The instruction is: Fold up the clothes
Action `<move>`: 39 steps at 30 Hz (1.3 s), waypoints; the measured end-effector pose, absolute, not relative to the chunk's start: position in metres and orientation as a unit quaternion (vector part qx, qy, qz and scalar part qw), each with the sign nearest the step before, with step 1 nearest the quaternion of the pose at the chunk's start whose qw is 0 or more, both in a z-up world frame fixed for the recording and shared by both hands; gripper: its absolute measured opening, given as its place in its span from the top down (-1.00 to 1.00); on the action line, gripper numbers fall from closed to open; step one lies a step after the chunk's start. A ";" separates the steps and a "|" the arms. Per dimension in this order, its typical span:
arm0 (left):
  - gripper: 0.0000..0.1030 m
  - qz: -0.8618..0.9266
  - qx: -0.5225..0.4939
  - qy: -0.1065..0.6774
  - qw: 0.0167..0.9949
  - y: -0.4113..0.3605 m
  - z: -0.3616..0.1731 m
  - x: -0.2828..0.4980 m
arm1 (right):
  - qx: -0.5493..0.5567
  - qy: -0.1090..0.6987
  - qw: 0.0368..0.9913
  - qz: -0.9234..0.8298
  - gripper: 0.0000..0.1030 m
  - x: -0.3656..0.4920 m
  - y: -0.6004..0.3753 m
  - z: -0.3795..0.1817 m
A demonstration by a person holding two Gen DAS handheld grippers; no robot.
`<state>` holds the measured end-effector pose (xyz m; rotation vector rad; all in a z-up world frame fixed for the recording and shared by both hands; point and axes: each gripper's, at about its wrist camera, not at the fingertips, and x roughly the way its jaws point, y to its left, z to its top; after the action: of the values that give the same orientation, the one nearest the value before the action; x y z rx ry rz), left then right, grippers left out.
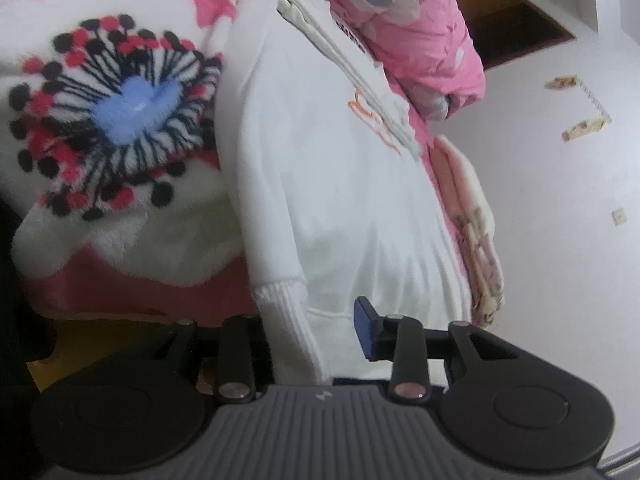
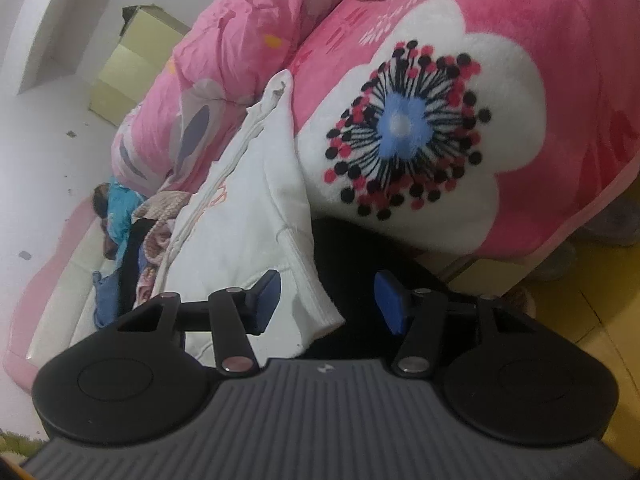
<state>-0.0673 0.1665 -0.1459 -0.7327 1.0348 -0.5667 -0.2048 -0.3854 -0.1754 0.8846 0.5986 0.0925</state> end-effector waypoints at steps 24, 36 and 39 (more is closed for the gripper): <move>0.90 -0.335 -0.386 0.349 0.786 0.193 -0.056 -0.027 | 0.423 0.152 0.879 0.160 0.94 -0.139 -0.383 -0.058; 0.90 -0.305 -0.363 0.293 0.830 0.205 -0.036 0.103 | 0.403 0.108 0.887 0.198 0.94 0.023 -0.402 -0.024; 0.90 -0.299 -0.359 0.290 0.835 0.205 -0.040 0.150 | 0.403 0.116 0.886 0.199 0.94 0.078 -0.407 -0.028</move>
<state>0.1496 0.2047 -0.0402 -0.7610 0.6146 -0.6323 0.0775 -0.4075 -0.0282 0.8378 0.2405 0.4147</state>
